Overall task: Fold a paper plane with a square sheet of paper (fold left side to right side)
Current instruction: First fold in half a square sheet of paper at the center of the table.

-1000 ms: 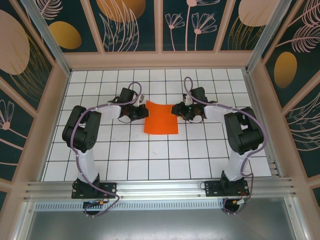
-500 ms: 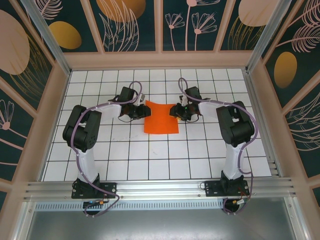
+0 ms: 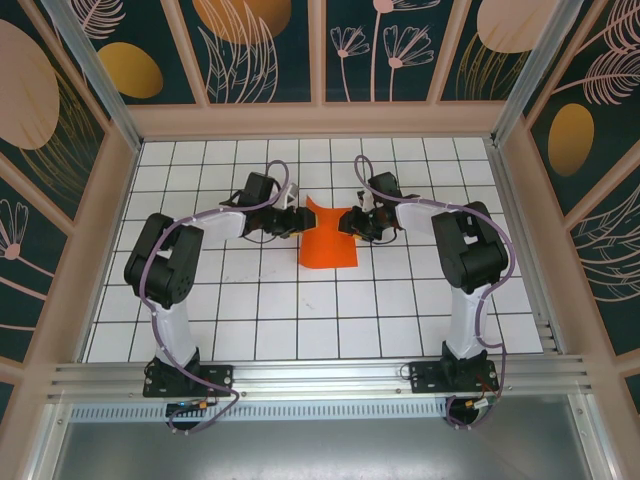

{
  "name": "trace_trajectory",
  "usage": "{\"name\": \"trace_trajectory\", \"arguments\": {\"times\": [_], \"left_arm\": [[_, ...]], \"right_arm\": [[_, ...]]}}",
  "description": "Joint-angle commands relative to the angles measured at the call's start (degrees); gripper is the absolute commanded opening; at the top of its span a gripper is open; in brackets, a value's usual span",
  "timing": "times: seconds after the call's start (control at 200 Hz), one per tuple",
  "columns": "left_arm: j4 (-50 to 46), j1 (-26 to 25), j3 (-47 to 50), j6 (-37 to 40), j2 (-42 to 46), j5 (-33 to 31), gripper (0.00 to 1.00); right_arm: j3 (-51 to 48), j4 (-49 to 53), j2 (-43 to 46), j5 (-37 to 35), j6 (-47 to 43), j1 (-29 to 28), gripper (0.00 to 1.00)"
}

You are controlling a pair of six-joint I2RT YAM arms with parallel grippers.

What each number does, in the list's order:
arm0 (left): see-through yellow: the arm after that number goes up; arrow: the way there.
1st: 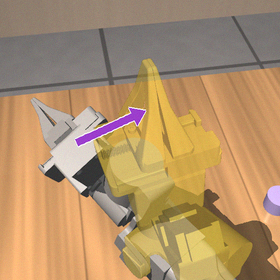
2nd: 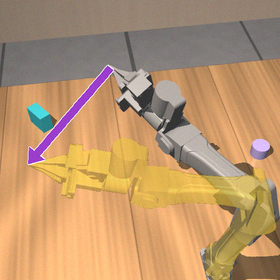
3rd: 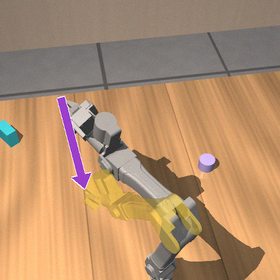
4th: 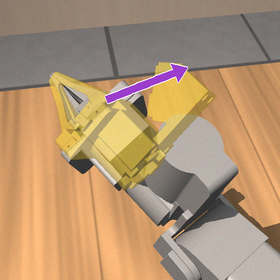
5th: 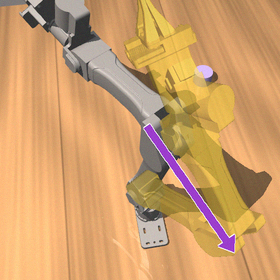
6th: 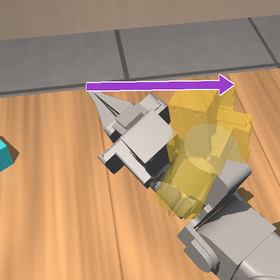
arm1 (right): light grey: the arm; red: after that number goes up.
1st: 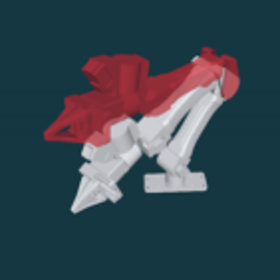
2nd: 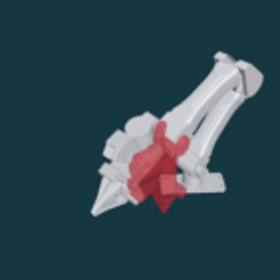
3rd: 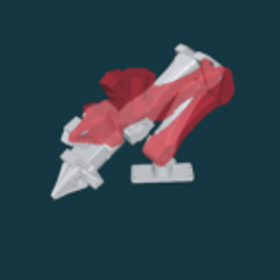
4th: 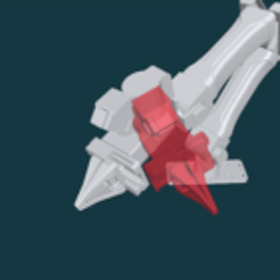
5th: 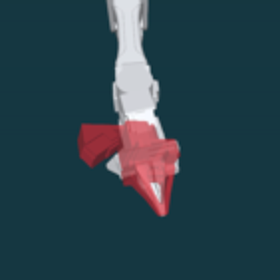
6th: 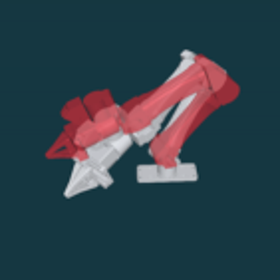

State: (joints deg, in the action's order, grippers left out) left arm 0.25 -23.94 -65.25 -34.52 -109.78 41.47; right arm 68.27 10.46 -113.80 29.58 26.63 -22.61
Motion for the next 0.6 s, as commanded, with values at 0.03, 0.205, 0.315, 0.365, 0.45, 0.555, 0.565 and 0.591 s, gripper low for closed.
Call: {"name": "trace_trajectory", "arguments": {"times": [0.03, 0.205, 0.315, 0.365, 0.45, 0.555, 0.565, 0.591], "left_arm": [[2.47, -2.02, -2.95, -1.12, -1.04, 2.31, 0.55], [4.26, -2.85, -4.0, -2.87, -3.29, 2.06, 0.56], [5.09, -2.86, -4.32, -3.6, -3.8, 1.64, 0.56], [5.4, -2.95, -4.44, -3.79, -3.98, 1.53, 0.56], [5.65, -2.95, -4.51, -4.06, -4.39, 1.57, 0.56], [5.96, -3.03, -4.62, -4.14, -4.79, 1.58, 0.56], [6.03, -3.08, -4.62, -4.19, -4.89, 1.57, 0.56], [6.04, -3.12, -4.62, -4.23, -5.04, 1.55, 0.56]], "right_arm": [[-0.55, 1.47, -1.71, -0.17, -0.37, -0.51, 0.4], [-1.24, -0.86, -0.47, 1.84, 0.46, -0.28, 0.41], [-2.21, -3.43, 0.24, 4.33, 1.86, 0.26, 0.41], [-2.42, -4.0, 0.56, 4.64, 2.36, 0.37, 0.41], [-2.95, -5.12, 1.57, 5.08, 3.05, 0.77, 0.42], [-3.88, -7.29, 3.02, 6.72, 3.97, 1.53, 0.43], [-3.96, -7.47, 3.16, 6.89, 4.07, 1.56, 0.44], [-4.15, -7.9, 3.51, 7.34, 4.38, 1.74, 0.44]]}}
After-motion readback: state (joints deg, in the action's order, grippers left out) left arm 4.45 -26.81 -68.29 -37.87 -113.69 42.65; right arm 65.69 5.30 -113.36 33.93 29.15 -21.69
